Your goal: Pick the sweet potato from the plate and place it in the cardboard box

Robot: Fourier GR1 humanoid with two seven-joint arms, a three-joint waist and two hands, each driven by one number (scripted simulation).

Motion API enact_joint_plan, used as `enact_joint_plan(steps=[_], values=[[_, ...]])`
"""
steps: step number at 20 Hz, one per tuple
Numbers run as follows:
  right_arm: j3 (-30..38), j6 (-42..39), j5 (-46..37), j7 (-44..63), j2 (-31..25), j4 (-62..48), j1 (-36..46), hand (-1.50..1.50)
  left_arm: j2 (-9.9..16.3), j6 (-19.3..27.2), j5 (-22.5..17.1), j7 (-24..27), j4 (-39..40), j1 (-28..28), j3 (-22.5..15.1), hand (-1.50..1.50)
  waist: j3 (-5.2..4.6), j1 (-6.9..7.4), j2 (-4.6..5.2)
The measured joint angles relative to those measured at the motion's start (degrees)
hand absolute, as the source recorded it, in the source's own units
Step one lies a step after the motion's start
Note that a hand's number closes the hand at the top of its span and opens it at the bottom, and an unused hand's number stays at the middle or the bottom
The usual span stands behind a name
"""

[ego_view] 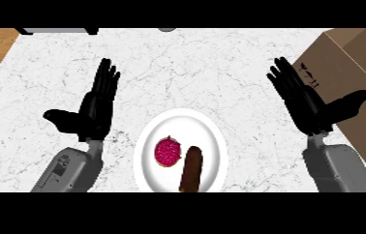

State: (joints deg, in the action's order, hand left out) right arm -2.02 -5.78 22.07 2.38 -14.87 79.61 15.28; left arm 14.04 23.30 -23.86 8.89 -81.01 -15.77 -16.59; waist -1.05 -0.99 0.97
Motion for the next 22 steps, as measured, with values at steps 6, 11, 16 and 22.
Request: enact_joint_plan(steps=[6,11,16,22], values=[[0.5,10.7,-10.0,4.8,-5.3,11.8,2.2,-1.5,9.3,-4.2,6.3,-0.3,0.3,-0.3,-2.2,0.0,0.51,-1.65,-2.32],[-3.7,14.4,-23.5,14.5,-14.5,20.3,0.0,-1.5,15.5,-8.9,9.1,-0.8,-0.3,0.1,-4.1,0.0,0.43,-2.95,-2.92],[-11.4,14.5,-35.1,23.0,-19.4,34.4,-4.4,-1.5,19.8,-12.9,9.2,-0.9,-2.8,1.0,-3.9,0.0,0.67,-1.91,-2.55],[-22.0,7.4,-45.5,37.9,-23.2,47.3,-4.4,-1.5,19.8,-14.2,10.2,-1.0,-4.6,1.2,-4.6,0.0,0.76,-0.33,-1.83]])
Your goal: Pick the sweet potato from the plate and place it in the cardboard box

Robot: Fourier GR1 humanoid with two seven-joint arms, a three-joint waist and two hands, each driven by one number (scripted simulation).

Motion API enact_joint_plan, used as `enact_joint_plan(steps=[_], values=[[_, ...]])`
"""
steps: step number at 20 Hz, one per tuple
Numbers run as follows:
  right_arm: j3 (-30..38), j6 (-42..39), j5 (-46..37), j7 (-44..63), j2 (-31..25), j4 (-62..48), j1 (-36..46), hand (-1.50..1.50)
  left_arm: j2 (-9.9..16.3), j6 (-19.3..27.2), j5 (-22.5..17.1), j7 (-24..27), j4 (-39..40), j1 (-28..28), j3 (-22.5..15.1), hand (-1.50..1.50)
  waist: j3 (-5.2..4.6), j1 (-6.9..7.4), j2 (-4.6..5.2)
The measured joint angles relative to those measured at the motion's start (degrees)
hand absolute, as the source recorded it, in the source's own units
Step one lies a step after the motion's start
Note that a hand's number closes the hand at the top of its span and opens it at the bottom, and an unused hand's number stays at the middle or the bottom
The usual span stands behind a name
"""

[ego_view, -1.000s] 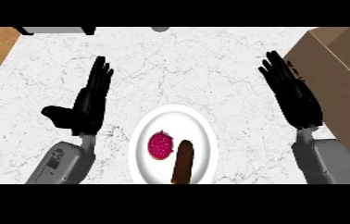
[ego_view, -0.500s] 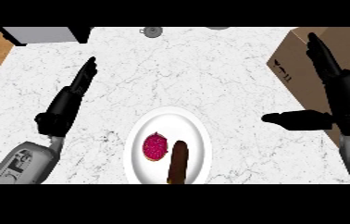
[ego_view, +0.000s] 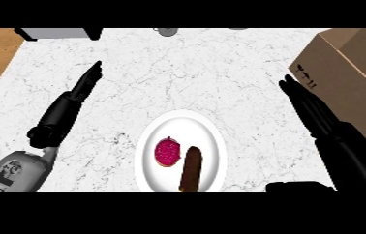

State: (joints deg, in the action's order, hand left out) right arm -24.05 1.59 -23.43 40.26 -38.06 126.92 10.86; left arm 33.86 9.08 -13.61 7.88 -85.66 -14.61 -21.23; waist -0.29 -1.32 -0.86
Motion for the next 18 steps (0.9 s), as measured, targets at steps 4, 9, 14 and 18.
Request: enact_joint_plan(steps=[4,9,14,18], values=[[-6.6,-9.1,-0.8,11.1,-1.0,2.9,3.6,-1.5,0.0,-0.7,0.4,-0.1,-0.3,-0.4,0.0,0.0,-0.05,1.23,0.34],[-14.6,-16.1,1.7,19.9,3.1,2.0,10.1,-1.5,-0.2,-2.0,0.5,-0.1,-0.4,-1.2,0.1,0.0,-0.12,2.39,0.6],[-20.1,-18.5,3.4,24.0,7.8,-3.6,16.2,-1.5,-0.6,-2.7,0.7,-0.2,0.5,-1.9,0.2,0.0,-0.19,2.7,0.62],[-23.1,-19.6,4.8,26.6,12.2,-9.0,19.4,-1.5,-0.9,-2.6,0.9,-1.1,0.3,-2.2,0.4,0.0,-0.17,2.65,0.5]])
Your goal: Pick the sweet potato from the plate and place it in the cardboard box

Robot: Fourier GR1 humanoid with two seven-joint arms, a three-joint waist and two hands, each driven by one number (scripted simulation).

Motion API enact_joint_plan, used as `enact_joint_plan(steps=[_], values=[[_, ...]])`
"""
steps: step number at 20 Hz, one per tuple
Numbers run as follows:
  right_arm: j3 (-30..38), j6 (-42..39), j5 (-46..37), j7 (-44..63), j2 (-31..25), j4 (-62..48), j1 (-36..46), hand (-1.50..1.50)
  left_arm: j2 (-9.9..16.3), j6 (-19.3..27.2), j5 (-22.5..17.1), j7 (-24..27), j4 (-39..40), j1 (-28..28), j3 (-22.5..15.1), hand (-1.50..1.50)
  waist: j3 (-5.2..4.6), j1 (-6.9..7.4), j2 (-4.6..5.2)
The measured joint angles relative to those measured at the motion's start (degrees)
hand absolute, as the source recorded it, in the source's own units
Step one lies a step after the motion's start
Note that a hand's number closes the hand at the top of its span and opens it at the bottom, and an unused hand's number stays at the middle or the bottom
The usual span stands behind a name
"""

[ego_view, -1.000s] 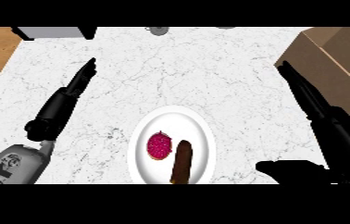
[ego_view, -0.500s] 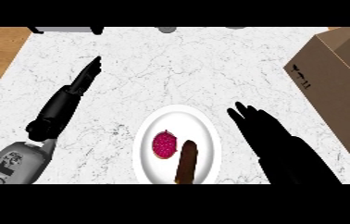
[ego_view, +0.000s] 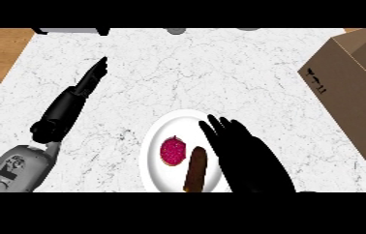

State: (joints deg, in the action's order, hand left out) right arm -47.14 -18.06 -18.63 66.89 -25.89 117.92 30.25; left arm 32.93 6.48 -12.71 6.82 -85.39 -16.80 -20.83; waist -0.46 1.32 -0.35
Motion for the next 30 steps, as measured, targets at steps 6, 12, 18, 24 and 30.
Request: enact_joint_plan(steps=[6,12,18,24,30], values=[[-2.3,-0.7,1.0,2.6,7.4,-7.8,3.3,-1.5,-0.4,0.0,0.6,0.5,0.6,0.3,0.5,0.0,0.09,-0.72,-0.07],[-4.2,-1.3,-0.9,3.3,13.3,-15.3,4.9,-1.5,-0.7,-0.2,0.8,0.9,1.2,0.8,1.2,0.0,0.15,-1.46,-0.2],[-4.2,-2.2,-4.7,3.4,17.5,-20.3,6.1,-1.5,-0.7,-0.5,0.8,1.1,0.6,1.9,2.1,0.0,0.23,-1.75,-0.31],[-5.2,-3.0,-8.3,3.3,21.3,-25.2,5.3,-1.5,-0.7,-1.3,1.1,1.3,0.7,2.1,2.7,0.0,0.3,-1.73,-0.14],[-4.6,-4.1,-11.1,2.8,22.9,-28.8,3.8,-1.5,-1.1,-1.9,1.4,-0.1,0.6,1.0,3.4,0.0,0.37,-1.78,0.0]])
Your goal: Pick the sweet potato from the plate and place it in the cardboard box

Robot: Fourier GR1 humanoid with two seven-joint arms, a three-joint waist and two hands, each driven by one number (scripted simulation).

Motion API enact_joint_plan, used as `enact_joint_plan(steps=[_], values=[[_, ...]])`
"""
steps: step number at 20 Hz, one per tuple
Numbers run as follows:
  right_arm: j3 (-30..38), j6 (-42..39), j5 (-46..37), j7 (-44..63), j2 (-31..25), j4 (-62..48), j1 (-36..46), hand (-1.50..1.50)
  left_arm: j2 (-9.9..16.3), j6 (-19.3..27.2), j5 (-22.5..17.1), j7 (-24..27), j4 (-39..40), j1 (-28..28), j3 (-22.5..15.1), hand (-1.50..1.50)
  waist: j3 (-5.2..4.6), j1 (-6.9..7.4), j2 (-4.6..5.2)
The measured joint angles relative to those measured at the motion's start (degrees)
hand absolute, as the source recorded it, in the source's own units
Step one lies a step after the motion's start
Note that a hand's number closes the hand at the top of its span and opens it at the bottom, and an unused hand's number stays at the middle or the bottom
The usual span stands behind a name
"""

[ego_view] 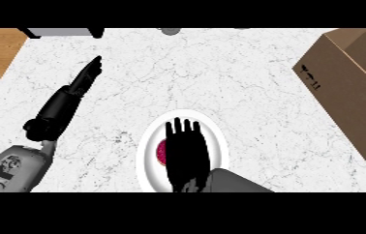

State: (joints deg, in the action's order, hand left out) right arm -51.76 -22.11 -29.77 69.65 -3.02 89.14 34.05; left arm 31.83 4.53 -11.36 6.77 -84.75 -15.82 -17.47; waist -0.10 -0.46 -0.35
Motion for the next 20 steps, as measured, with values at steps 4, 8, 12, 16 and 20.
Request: enact_joint_plan(steps=[4,8,12,16,20], values=[[0.4,-0.3,-1.0,-0.5,0.5,-0.4,-1.2,-1.5,-0.2,-0.2,0.5,-0.2,-0.8,0.7,0.5,0.0,0.03,0.3,0.06],[0.6,-0.3,-2.2,-1.3,0.9,-1.0,-2.9,-1.5,-0.8,-0.9,1.0,0.3,-0.4,1.0,0.9,0.0,0.04,0.31,0.15],[0.8,-0.5,-3.7,-2.0,0.7,-1.7,-4.6,-1.5,-0.8,-1.8,1.1,0.4,-0.7,1.4,1.8,0.0,0.04,0.33,0.16],[1.4,-0.8,-6.0,-2.4,1.0,-3.1,-6.1,-1.5,-2.0,-1.1,2.2,0.0,-1.2,1.6,1.5,0.0,0.05,0.24,0.15],[1.9,-0.9,-8.6,-3.4,0.8,-3.5,-8.5,-1.5,-2.2,-1.5,2.8,-0.6,-1.8,1.8,2.2,0.0,0.06,0.21,0.17]])
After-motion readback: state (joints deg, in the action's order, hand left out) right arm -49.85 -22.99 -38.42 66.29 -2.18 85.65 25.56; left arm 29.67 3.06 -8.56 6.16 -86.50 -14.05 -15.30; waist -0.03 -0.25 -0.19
